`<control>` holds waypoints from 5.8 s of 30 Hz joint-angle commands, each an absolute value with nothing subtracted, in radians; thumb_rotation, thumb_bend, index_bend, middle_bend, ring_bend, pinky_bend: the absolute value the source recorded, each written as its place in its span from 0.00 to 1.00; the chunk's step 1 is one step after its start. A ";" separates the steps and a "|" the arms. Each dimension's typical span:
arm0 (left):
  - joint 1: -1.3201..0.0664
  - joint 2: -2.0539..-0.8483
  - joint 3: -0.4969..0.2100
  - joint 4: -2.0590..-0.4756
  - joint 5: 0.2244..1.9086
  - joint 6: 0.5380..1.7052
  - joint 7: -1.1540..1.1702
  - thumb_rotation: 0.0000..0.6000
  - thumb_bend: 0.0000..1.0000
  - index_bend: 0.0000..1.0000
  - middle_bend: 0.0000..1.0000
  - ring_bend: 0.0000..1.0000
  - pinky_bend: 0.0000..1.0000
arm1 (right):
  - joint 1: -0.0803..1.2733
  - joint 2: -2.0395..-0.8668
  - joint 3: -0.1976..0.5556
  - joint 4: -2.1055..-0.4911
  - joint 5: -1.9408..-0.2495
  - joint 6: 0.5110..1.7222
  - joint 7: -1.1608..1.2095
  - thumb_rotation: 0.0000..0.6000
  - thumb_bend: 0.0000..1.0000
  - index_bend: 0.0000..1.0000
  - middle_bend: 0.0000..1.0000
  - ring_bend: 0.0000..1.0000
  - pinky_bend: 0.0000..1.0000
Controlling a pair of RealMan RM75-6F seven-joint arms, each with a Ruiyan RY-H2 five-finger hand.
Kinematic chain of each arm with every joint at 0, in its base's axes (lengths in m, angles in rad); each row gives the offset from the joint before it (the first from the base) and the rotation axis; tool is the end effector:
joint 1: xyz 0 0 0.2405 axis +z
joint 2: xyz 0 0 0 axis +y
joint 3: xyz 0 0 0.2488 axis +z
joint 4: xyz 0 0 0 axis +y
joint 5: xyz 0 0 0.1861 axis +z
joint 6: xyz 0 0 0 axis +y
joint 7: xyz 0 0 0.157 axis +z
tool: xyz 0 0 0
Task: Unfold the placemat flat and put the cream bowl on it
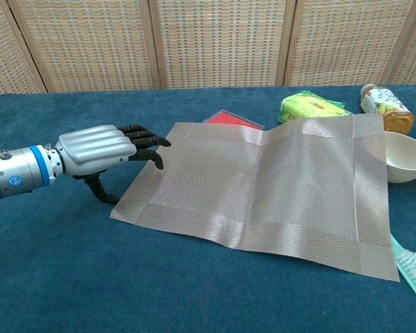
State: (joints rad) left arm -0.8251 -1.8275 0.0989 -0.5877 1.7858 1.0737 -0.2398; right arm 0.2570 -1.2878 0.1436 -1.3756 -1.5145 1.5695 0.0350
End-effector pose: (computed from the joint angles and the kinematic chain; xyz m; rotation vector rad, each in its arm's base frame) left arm -0.1775 0.3653 -0.0494 -2.2838 -0.3679 -0.8763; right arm -0.2690 -0.2579 0.1720 1.3624 -0.6467 1.1293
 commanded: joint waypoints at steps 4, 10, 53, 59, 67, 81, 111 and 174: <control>-0.833 -1.842 0.106 -0.574 1.780 1.080 -0.255 1.00 0.01 0.23 0.00 0.00 0.00 | 0.254 -1.286 0.145 -1.382 -1.521 1.569 0.035 1.00 0.00 0.00 0.00 0.00 0.00; -0.842 -1.845 0.112 -0.573 1.777 1.082 -0.254 1.00 0.14 0.24 0.00 0.00 0.00 | 0.252 -1.283 0.147 -1.390 -1.525 1.565 0.039 1.00 0.00 0.00 0.00 0.00 0.00; -0.853 -1.890 0.127 -0.562 1.741 1.073 -0.250 1.00 0.53 0.49 0.00 0.00 0.00 | 0.239 -1.265 0.150 -1.422 -1.567 1.580 0.050 1.00 0.00 0.00 0.00 0.00 0.00; -0.849 -1.899 0.122 -0.551 1.739 1.096 -0.257 1.00 0.53 0.75 0.00 0.00 0.00 | 0.238 -1.266 0.148 -1.424 -1.575 1.584 0.056 1.00 0.00 0.01 0.00 0.00 0.00; -0.834 -1.880 0.130 -0.570 1.744 1.132 -0.258 1.00 0.53 0.77 0.00 0.00 0.00 | 0.235 -1.264 0.146 -1.431 -1.582 1.588 0.057 1.00 0.00 0.01 0.00 0.00 0.00; -0.754 -1.610 0.185 -1.000 1.766 1.199 -0.014 1.00 0.53 0.78 0.00 0.00 0.00 | 0.226 -1.247 0.144 -1.456 -1.604 1.610 0.068 1.00 0.00 0.02 0.00 0.00 0.00; -0.597 -1.375 0.276 -1.378 1.779 1.150 0.232 1.00 0.53 0.78 0.00 0.00 0.00 | 0.208 -1.217 0.141 -1.499 -1.642 1.650 0.091 1.00 0.00 0.02 0.00 0.00 0.00; -0.395 -1.132 -0.110 -1.792 1.297 1.414 0.293 1.00 0.00 0.00 0.00 0.00 0.00 | 0.454 -1.387 0.155 -1.319 -1.299 1.014 -0.108 1.00 0.00 0.18 0.00 0.00 0.00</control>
State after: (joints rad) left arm -0.3960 -1.1343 -0.1067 -1.7936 1.2963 1.4173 0.2971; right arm 0.4259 -1.3520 0.1475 -1.3505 -1.3287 1.0461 -0.0810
